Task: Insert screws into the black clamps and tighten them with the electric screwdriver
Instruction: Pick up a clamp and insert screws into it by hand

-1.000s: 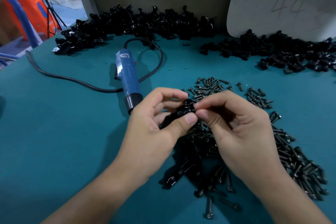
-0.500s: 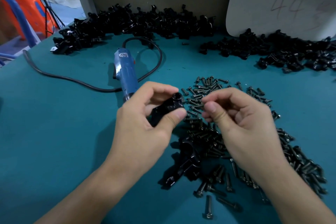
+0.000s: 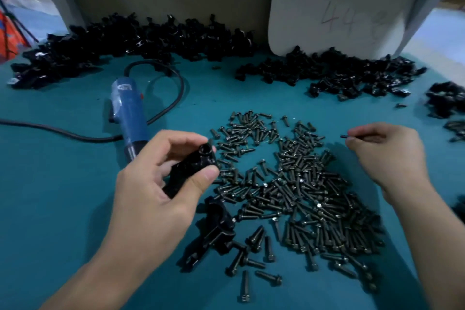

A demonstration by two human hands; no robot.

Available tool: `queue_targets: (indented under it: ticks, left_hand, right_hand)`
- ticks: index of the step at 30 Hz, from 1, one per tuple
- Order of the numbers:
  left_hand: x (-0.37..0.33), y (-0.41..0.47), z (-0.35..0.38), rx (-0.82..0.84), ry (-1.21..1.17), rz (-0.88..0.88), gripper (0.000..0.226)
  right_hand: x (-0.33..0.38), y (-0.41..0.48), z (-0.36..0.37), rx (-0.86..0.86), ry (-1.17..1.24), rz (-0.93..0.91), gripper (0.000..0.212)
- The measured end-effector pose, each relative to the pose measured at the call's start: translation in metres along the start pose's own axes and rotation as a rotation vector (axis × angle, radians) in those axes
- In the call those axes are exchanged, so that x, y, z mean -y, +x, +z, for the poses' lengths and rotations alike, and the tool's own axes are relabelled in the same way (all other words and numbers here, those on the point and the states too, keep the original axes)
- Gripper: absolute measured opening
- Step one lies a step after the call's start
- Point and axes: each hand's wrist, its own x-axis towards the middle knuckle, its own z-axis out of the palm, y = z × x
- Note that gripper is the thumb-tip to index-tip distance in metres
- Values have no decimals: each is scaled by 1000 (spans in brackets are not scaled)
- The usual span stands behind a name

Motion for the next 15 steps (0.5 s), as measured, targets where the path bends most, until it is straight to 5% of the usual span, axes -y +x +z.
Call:
queue_targets:
  ticks: [15]
  left_hand:
    - [5,-4,8,-16,-13,93,31]
  right_hand:
    - [-9,-3,-11,-65,-240,-72,12]
